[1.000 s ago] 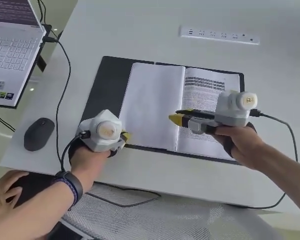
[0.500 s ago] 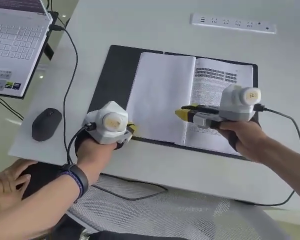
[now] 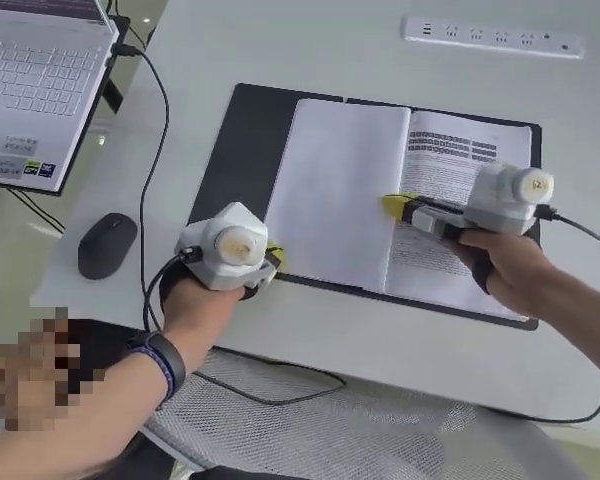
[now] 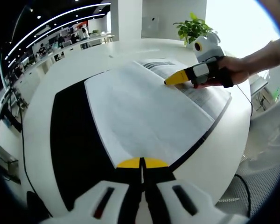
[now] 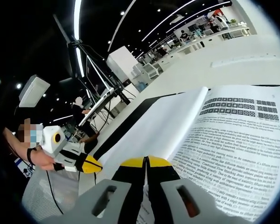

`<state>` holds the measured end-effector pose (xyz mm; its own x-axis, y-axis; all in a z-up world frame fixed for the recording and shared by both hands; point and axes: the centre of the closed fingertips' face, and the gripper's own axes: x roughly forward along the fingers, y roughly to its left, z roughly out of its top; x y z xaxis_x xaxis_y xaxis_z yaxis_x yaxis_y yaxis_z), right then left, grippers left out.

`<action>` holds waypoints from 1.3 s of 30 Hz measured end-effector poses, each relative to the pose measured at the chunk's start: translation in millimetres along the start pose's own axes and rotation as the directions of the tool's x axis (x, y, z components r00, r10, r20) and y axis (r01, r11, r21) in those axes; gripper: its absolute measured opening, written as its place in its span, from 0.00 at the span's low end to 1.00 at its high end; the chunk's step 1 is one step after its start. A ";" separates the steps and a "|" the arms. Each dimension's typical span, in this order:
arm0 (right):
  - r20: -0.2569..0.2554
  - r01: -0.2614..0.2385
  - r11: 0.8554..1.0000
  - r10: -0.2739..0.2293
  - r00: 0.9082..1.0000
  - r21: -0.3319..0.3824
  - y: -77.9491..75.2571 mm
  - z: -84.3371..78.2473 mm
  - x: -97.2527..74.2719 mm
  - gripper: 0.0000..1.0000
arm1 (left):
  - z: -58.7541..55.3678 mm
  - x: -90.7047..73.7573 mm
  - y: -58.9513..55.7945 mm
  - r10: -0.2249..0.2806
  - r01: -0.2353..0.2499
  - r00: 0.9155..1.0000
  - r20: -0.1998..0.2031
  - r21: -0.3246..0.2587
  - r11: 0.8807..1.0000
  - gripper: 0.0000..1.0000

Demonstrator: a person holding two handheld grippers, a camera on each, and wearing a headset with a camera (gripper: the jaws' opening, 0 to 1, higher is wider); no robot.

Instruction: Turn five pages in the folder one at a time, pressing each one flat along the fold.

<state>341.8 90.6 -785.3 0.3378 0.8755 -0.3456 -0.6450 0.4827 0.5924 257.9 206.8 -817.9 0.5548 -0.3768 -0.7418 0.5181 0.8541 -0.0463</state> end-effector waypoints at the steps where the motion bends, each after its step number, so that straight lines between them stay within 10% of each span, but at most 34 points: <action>1: -0.003 -0.005 1.000 0.005 1.000 -0.005 0.7 0.1 0.6 0.00 | -0.1 0.0 0.1 0.001 -0.001 1.000 0.000 0.001 1.000 0.00; 22: 0.107 0.041 0.993 -0.053 0.993 0.112 -53.2 58.3 29.1 0.00 | 0.8 0.7 0.1 0.007 -0.007 1.000 0.005 -0.008 1.000 0.00; 34: 0.194 0.109 0.958 -0.164 0.967 0.263 -114.7 107.6 45.4 0.00 | 2.9 -0.1 -0.7 0.009 -0.009 1.000 0.008 -0.024 1.000 0.00; 39: 0.201 0.118 0.957 -0.175 0.964 0.263 -118.3 114.3 48.2 0.00 | 2.6 1.2 -0.1 0.004 -0.004 1.000 0.004 -0.026 1.000 0.00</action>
<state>512.7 78.3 -788.8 0.5761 0.7642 -0.2900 -0.3971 0.5718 0.7179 260.2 205.4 -817.1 0.5598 -0.3748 -0.7390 0.4988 0.8646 -0.0606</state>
